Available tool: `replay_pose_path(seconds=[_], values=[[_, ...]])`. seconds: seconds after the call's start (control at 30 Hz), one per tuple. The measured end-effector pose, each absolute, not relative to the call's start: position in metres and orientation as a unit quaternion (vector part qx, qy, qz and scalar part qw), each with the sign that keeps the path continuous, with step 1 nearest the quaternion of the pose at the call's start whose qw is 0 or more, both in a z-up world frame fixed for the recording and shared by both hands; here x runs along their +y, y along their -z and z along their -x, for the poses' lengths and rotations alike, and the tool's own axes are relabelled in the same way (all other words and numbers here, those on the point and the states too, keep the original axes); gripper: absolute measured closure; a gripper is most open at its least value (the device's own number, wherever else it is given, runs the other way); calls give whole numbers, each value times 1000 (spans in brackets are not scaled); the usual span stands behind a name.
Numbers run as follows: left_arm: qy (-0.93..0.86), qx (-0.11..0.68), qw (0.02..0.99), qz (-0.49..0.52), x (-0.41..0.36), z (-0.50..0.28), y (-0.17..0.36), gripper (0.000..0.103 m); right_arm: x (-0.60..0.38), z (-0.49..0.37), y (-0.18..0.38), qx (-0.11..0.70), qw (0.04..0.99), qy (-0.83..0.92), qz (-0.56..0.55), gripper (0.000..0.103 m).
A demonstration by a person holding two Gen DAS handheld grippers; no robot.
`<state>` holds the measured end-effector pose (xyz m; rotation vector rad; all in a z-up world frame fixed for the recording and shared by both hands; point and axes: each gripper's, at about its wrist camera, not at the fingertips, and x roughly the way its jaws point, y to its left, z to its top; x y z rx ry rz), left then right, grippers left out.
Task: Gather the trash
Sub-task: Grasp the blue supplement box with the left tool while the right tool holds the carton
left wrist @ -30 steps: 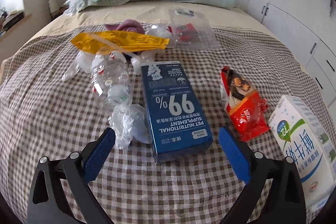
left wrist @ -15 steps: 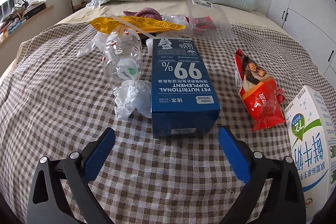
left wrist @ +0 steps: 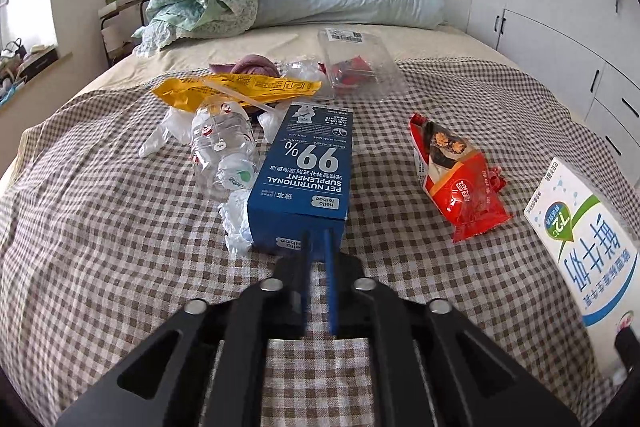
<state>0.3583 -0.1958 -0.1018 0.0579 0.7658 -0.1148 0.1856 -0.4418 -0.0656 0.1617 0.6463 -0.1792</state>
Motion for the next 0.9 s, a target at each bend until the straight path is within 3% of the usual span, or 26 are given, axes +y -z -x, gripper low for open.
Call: replay_pose_path(seconds=[0.03,0.07,0.17,0.4,0.43,0.47,0.63,0.9], values=[[70,368,927,-24,-190,-357,100,33,-443,-182,62,313,943,89,-75,32],[87,351,932,-15,-182,-355,97,20,-444,-178,60,311,943,89,-73,32],[100,325,940,-40,-169,-361,99,20,-451,-172,63,314,942,84,-81,32],[114,390,913,-36,-176,-408,117,21,-450,-170,78,323,940,78,-75,32],[112,385,915,-45,-180,-409,116,24,-451,-170,80,325,940,76,-77,32],[113,380,917,-54,-184,-408,116,45,-451,-170,81,325,940,75,-79,32],[132,388,909,-74,-196,-389,109,45,-453,-163,77,320,941,73,-79,32],[182,383,897,-121,-216,-318,51,45,-463,-119,13,279,953,82,-82,34]])
